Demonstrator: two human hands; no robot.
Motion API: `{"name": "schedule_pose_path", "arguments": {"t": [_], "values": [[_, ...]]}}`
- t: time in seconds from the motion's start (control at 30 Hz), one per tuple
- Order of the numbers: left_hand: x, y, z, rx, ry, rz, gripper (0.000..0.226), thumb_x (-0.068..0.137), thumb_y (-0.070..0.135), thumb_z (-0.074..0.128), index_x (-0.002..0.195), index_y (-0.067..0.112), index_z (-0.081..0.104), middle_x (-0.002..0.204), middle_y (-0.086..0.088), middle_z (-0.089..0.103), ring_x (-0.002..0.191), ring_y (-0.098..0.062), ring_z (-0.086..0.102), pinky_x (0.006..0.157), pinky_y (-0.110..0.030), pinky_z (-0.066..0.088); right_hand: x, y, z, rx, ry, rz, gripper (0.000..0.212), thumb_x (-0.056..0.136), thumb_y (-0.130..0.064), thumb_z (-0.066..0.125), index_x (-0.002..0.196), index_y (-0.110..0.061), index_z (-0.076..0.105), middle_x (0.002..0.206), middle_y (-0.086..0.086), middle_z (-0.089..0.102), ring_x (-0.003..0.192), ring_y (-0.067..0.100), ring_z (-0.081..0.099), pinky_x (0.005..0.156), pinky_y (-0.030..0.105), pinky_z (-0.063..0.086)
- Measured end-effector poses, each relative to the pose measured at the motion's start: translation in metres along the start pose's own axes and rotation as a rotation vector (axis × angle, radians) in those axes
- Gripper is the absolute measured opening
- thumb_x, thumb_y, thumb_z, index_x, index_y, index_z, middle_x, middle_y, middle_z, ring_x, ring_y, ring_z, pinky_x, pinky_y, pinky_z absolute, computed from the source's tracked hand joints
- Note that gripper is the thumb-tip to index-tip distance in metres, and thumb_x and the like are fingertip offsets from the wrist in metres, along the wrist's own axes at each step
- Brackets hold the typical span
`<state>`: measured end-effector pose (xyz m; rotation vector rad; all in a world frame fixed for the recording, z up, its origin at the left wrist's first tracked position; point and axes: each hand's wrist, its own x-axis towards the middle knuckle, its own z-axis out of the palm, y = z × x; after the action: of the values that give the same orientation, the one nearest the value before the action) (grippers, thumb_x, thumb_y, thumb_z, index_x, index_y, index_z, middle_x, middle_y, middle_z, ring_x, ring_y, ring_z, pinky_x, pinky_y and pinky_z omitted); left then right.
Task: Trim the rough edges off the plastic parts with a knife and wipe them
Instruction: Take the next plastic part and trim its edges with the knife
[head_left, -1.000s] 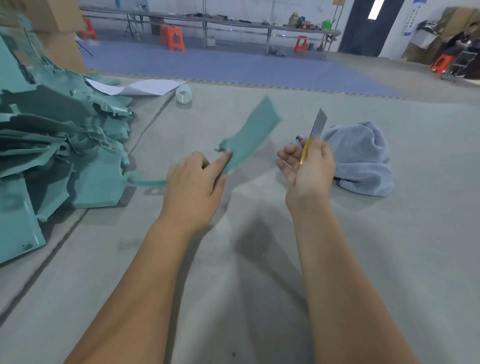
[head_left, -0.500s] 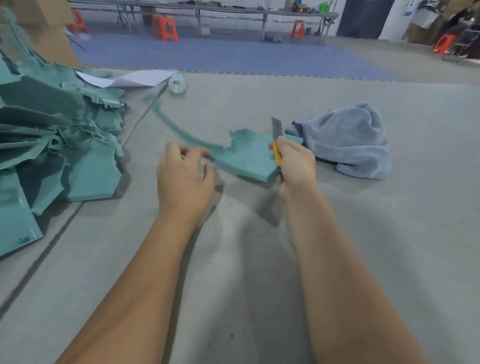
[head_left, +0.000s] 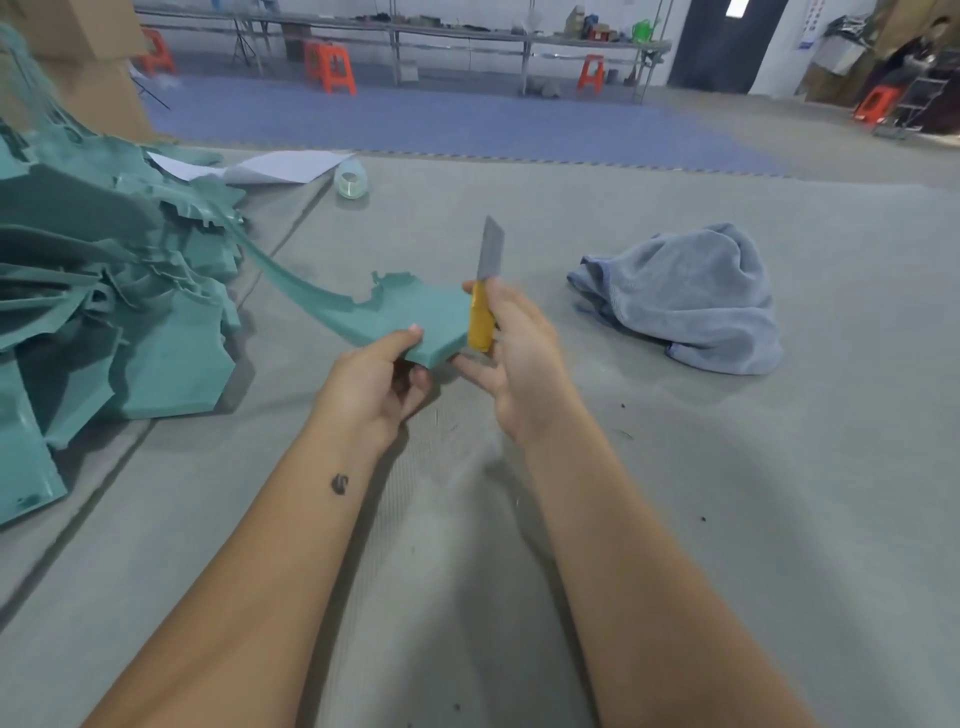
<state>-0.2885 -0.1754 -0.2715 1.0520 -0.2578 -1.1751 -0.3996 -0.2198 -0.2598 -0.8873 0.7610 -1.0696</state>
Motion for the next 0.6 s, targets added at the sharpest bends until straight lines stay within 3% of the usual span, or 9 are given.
{"name": "schedule_pose_path", "arguments": {"t": [0.1,0.2,0.33,0.5,0.6], "values": [[0.003,0.003,-0.004,-0.100,0.009,-0.030,0.007,0.089,0.009,0.064,0.084,0.014,0.062,0.061,0.003,0.067,0.048,-0.005,0.059,0.043,-0.013,0.046,0.003,0.001,-0.009,-0.049,0.188,-0.104,0.021,0.100,-0.031,0.052,0.088,-0.023,0.066,0.073,-0.015,0.066,0.069,0.000,0.061,0.072,0.030,0.057],[0.006,0.008,-0.005,-0.220,0.020,-0.076,0.010,0.091,0.009,0.062,0.082,0.010,0.060,0.064,-0.001,0.065,0.046,-0.008,0.059,0.042,-0.016,0.048,0.005,0.006,-0.022,-0.051,0.303,-0.220,0.023,0.102,-0.026,0.049,0.086,-0.018,0.063,0.075,-0.002,0.058,0.064,0.010,0.050,0.060,0.023,0.046],[0.010,0.015,0.003,-0.267,-0.059,-0.199,0.012,0.094,0.011,0.058,0.082,0.007,0.058,0.068,-0.004,0.062,0.044,-0.009,0.056,0.038,-0.014,0.044,0.004,0.014,-0.025,-0.153,0.243,-0.302,0.025,0.103,-0.023,0.047,0.085,-0.015,0.062,0.056,-0.001,0.049,0.045,0.006,0.038,0.042,0.016,0.032],[0.013,0.010,-0.003,-0.456,-0.222,-0.202,0.023,0.100,0.021,0.045,0.083,0.008,0.055,0.050,-0.001,0.052,0.035,-0.004,0.046,0.038,-0.009,0.040,0.003,0.010,-0.019,-0.191,0.174,-0.151,0.045,0.104,-0.040,0.036,0.084,-0.016,0.069,0.052,-0.004,0.050,0.043,0.006,0.035,0.042,0.016,0.028],[0.018,0.014,-0.010,-0.518,-0.233,-0.203,0.027,0.100,0.024,0.044,0.081,0.008,0.056,0.049,0.001,0.047,0.035,-0.004,0.044,0.039,-0.008,0.039,0.007,0.011,-0.014,-0.186,0.112,-0.087,0.059,0.104,-0.047,0.029,0.078,-0.016,0.072,0.052,-0.002,0.049,0.043,0.006,0.034,0.041,0.016,0.028]]}}
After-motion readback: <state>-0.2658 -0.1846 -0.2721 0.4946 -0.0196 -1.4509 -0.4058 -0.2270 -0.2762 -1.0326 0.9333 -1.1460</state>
